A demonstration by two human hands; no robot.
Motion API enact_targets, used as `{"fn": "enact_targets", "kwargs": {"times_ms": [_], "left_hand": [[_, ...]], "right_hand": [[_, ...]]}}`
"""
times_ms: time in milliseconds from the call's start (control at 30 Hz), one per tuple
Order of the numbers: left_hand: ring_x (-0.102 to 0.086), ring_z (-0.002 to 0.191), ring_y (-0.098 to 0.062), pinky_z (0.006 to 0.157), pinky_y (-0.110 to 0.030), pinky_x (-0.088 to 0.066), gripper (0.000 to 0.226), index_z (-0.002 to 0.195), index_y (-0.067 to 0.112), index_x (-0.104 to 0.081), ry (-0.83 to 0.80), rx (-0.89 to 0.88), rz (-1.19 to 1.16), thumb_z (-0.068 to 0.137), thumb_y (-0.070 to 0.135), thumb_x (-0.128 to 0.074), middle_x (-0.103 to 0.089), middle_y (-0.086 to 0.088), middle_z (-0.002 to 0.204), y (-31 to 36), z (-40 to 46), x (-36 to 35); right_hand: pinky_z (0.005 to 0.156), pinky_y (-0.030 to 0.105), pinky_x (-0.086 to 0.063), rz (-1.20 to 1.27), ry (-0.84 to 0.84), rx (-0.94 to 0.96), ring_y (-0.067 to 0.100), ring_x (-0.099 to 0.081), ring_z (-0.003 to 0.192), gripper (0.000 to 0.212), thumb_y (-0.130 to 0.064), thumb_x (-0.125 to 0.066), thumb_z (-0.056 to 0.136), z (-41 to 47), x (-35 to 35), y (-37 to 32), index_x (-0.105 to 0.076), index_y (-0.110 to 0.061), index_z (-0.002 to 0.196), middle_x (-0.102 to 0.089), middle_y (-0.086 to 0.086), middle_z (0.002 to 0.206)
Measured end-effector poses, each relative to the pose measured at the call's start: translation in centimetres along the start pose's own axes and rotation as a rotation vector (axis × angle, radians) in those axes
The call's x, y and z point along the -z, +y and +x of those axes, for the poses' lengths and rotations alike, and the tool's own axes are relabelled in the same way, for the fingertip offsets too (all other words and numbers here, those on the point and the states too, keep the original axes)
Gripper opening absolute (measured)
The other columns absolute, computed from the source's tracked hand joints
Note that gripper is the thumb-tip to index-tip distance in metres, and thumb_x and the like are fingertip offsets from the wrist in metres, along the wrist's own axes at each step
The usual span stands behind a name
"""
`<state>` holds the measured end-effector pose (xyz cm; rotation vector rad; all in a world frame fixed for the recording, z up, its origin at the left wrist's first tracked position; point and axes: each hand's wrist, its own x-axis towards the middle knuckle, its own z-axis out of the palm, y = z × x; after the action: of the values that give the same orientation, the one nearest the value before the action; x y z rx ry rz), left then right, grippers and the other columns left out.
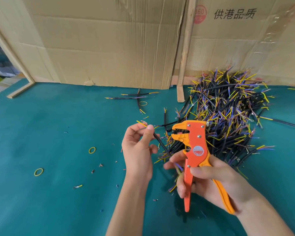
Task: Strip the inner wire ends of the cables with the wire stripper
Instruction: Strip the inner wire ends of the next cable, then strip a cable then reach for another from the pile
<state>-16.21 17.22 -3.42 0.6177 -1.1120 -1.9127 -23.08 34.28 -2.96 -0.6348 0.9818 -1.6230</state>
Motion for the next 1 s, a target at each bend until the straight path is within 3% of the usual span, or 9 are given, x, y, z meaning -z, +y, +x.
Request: {"fn": "enact_targets", "kwargs": {"times_ms": [133,433,800,933,1000], "left_hand": [[-0.062,0.066,-0.012,0.041,-0.020,-0.039,0.018,0.087,0.014,-0.056,0.072,0.011,0.003,0.093,0.003,-0.067,-0.059,0.003,0.071,-0.5,0.4,1.1],[-0.070,0.067,-0.016,0.048,-0.019,-0.049,0.012,0.087,0.007,-0.060,0.067,0.093,-0.077,0.099,0.007,-0.060,-0.069,-0.009,0.077,-1.1,0.8,1.9],[-0.073,0.076,-0.021,0.056,-0.020,-0.053,0.010,0.086,0.005,-0.061,0.099,0.068,-0.123,0.095,0.004,-0.065,-0.073,-0.014,0.083,-1.4,0.9,2.3],[-0.071,0.077,-0.020,0.059,-0.022,-0.052,0.013,0.089,0.008,-0.062,0.159,0.010,-0.017,0.090,-0.003,-0.069,-0.071,-0.010,0.083,-1.5,0.9,2.2],[-0.067,0.083,-0.015,0.068,-0.024,-0.051,0.018,0.089,0.014,-0.063,0.226,-0.103,0.232,0.087,-0.002,-0.070,-0.071,-0.002,0.088,-1.6,0.6,2.3]], "right_hand": [[0.073,0.046,-0.053,0.047,0.035,0.059,0.037,-0.062,0.071,0.066,-0.024,-0.087,0.073,0.0,0.5,0.0,-0.061,0.004,0.128,-0.061,0.032,0.121],[0.072,0.044,-0.052,0.132,0.151,0.192,0.035,-0.060,0.072,0.078,-0.027,-0.088,0.070,0.0,1.5,-0.3,-0.057,0.006,0.134,-0.063,0.026,0.114],[0.077,0.042,-0.053,0.153,0.210,0.277,0.031,-0.059,0.074,0.083,-0.028,-0.086,0.068,-0.2,2.3,-0.8,-0.054,0.002,0.139,-0.060,0.025,0.130],[0.076,0.042,-0.053,0.155,0.218,0.288,0.031,-0.060,0.075,0.081,-0.029,-0.086,0.069,-0.3,2.5,-0.8,-0.056,0.001,0.137,-0.061,0.024,0.130],[0.075,0.041,-0.053,0.143,0.220,0.286,0.031,-0.060,0.074,0.079,-0.029,-0.085,0.069,-0.4,2.5,-0.9,-0.057,0.001,0.136,-0.062,0.023,0.127]]}}
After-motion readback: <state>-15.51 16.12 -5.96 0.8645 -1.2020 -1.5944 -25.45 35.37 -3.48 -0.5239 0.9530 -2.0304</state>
